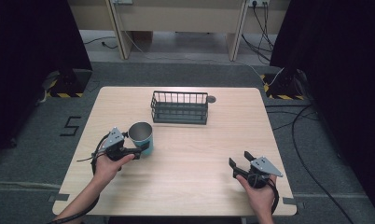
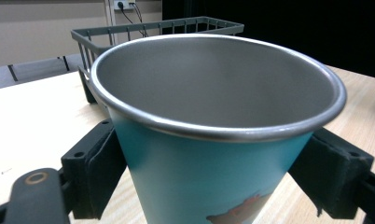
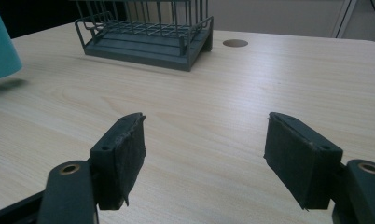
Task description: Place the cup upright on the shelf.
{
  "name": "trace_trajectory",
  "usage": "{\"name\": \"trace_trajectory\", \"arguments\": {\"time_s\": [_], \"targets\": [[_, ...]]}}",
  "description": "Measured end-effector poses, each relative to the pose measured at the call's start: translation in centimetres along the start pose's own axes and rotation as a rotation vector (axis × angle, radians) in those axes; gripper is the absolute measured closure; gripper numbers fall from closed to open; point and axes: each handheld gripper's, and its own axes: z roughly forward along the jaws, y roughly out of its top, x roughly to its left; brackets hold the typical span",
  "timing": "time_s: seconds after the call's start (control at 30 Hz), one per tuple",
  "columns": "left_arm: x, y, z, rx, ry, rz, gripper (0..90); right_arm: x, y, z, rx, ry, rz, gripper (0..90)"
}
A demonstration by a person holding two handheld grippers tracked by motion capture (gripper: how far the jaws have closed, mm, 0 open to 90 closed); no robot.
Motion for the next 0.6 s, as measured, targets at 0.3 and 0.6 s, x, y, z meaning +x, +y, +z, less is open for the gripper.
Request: {"name": "trace_trajectory", "arguments": {"time_s": [0.3,0.6], "targets": [[0.1,1.6,0.5,-0.016,0.005,0.022,15.7,0.1,0.0,0.0,0.001,0.002,0.001,29.6],[0.5,3.2,1.1,-0.032,0.013,0.039,15.7,0.1,0.0,0.1,0.0,0.009,0.004,29.6]]}}
